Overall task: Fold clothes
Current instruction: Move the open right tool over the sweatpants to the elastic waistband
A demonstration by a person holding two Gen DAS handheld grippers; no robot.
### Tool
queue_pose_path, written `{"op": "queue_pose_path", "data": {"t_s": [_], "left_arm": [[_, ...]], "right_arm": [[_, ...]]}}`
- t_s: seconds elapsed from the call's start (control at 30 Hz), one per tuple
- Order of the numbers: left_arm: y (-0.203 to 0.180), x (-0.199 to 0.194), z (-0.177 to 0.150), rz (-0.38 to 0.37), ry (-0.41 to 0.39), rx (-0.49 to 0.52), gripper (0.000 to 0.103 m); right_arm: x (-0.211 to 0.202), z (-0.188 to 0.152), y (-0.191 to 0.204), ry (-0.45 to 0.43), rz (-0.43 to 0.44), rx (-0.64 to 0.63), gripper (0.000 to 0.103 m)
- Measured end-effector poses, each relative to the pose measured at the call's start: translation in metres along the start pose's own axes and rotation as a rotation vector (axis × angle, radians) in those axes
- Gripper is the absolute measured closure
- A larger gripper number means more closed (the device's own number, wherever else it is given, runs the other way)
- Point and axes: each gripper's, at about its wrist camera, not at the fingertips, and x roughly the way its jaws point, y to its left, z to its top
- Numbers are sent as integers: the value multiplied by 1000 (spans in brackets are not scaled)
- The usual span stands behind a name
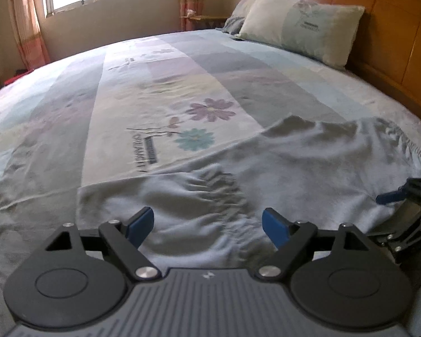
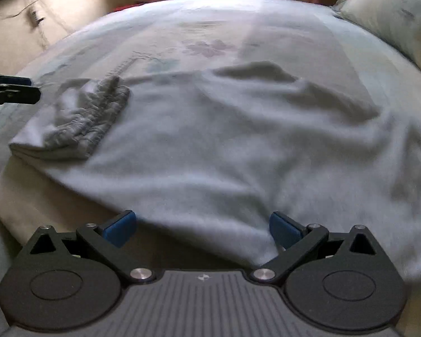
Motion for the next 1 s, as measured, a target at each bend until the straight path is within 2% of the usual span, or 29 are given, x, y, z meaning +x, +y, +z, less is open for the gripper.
{"op": "queue_pose_path", "data": {"t_s": [0.1,0.17,0.23,0.3,0.43,0.6,0.67,0.73,0.87,1.0], "left_arm": [[-29,2,-4,5,17,1,18],[-46,5,-5,-9,30,-9,18],[-62,7,-5,-19,39,-17,18],[-77,9,-4,-22,44,-25,18],[-99,12,-3,-11,45,-37,17],[-119,21,-3,2,71,-57,17],[-125,25,-3,1,84,-70,17],[-131,26,-4,5,89,-74,17],[-138,27,-5,9,96,-68,16],[-140,31,-2,28,98,-72,16]], "right_arm": [[-23,1,-6,-59,29,0,0],[-29,3,-15,-97,-16,8,0],[-25,0,-30,-85,-44,47,0],[-18,-9,-48,-31,-27,109,0],[-34,-20,-64,-57,28,161,0],[-56,-16,-79,-160,-44,119,0],[-53,-16,-91,-148,-72,123,0],[-43,-21,-109,-84,-99,170,0],[-53,-28,-128,-112,-43,234,0],[-60,-5,-136,-183,-10,221,0]]}}
